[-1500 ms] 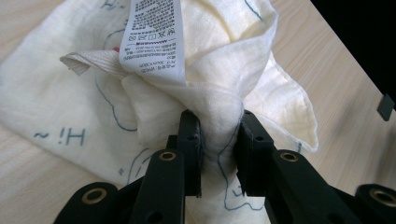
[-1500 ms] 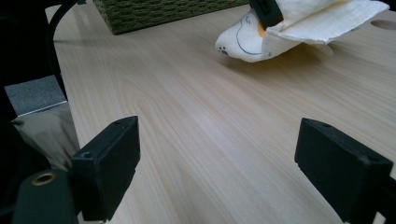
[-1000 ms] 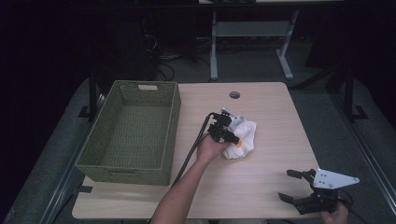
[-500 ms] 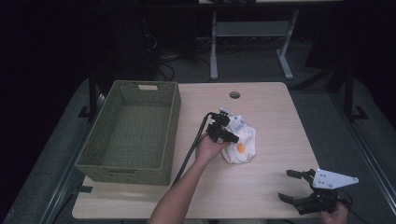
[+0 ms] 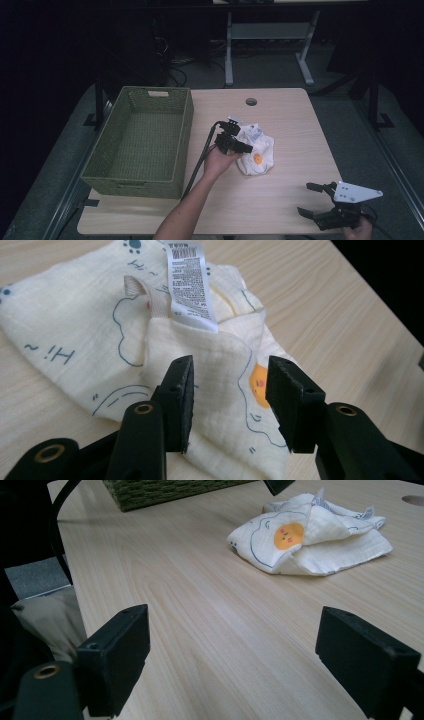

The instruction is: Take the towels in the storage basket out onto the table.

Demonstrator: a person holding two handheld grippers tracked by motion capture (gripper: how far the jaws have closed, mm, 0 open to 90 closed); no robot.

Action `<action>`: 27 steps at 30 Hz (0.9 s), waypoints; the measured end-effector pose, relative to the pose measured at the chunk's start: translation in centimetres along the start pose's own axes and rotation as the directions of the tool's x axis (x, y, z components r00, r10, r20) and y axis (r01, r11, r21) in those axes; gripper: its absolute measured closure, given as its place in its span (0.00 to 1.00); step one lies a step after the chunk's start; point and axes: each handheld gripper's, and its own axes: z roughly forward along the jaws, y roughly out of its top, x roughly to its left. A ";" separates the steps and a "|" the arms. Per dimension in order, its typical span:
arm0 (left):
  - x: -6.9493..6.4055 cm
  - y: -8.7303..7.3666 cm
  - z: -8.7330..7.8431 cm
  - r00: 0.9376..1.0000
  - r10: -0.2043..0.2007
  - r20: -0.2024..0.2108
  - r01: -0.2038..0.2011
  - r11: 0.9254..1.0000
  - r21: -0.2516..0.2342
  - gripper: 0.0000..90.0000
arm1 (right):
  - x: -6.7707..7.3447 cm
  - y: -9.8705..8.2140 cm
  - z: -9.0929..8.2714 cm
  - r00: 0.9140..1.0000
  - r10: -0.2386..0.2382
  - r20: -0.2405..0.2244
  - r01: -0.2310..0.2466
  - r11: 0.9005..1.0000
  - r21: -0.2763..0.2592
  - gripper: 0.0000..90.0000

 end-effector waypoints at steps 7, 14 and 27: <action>0.2 -1.0 -1.1 1.000 0.003 0.012 -0.002 1.000 -0.030 0.56 | -0.1 -0.1 0.2 1.000 0.003 0.005 -0.003 1.000 0.010 0.15; 0.4 -2.0 -1.8 1.000 0.006 0.014 -0.005 0.999 -0.047 0.52 | -0.1 -0.2 0.3 1.000 0.008 0.010 -0.009 1.000 0.020 0.15; 0.2 -3.9 -3.2 0.999 0.037 0.014 -0.036 0.997 -0.066 0.46 | -0.1 -0.2 0.4 1.000 0.011 0.015 -0.011 1.000 0.028 0.15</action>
